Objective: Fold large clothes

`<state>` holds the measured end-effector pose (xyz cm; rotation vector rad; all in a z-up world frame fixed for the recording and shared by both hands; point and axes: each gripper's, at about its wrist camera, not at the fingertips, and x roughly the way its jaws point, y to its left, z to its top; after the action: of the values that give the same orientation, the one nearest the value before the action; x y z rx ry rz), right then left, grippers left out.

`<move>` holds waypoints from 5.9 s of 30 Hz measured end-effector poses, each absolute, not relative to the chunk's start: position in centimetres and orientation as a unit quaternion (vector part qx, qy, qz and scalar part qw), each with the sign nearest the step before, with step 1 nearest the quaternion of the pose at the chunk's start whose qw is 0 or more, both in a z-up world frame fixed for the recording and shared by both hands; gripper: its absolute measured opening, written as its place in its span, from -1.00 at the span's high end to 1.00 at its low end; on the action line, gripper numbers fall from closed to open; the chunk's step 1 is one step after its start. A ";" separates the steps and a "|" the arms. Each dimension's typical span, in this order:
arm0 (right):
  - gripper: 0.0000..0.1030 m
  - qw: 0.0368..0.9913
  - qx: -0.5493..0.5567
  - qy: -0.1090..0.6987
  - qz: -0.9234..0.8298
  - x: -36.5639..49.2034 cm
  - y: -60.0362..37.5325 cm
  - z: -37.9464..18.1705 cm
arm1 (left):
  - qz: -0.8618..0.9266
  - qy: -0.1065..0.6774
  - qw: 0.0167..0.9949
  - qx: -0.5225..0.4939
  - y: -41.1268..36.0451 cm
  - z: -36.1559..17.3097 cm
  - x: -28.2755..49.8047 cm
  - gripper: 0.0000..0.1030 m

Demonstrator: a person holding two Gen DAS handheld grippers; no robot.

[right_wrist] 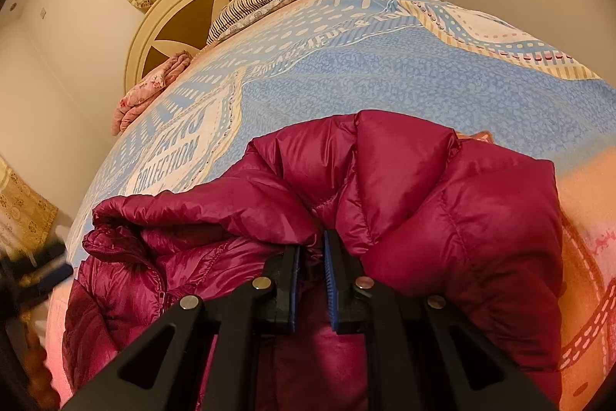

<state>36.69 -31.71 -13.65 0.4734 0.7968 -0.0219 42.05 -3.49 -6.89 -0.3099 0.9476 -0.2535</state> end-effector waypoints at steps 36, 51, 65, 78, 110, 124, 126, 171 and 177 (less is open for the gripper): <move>0.75 0.932 0.218 0.291 -0.015 32.9 -32.1 -4.2 | -0.071 0.418 0.884 -0.195 -3.8 -14.9 38.8 0.60; 0.75 0.886 0.173 0.429 0.038 41.0 -25.5 -13.4 | -0.064 0.389 0.909 -0.138 -2.5 -9.3 35.4 -0.01; 0.74 0.893 0.160 0.420 0.034 40.8 -25.0 -13.2 | -0.012 0.429 0.902 -0.052 -7.3 -11.8 44.1 -0.36; 0.75 0.900 0.214 0.378 0.044 38.6 -27.8 -9.2 | -0.014 0.432 0.901 -0.050 -6.9 -15.1 44.0 -0.52; 0.64 0.944 0.127 0.305 0.016 11.9 -32.2 0.4 | -0.201 0.341 0.914 -0.092 7.1 -6.3 21.8 -0.78; -0.42 0.935 0.094 0.342 -0.018 -10.9 -33.3 -1.0 | -0.278 0.358 0.889 -0.069 12.2 -10.3 6.2 -0.85; -0.42 0.928 0.070 0.365 -0.014 -11.3 -32.2 -2.8 | -0.285 0.373 0.880 -0.076 12.1 -11.7 5.0 -0.85; 0.54 0.863 -0.013 0.505 0.000 -8.0 -26.8 -12.2 | -0.338 0.425 0.819 -0.185 13.4 -20.1 3.5 0.25; 0.86 0.867 0.026 0.497 0.000 -8.6 -28.0 -11.9 | -0.365 0.411 0.815 -0.183 13.2 -18.6 2.9 0.77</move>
<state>-8.61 -27.96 -11.87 0.0544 1.0410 0.0005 2.95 13.20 -18.56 -0.3902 0.8761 -0.7776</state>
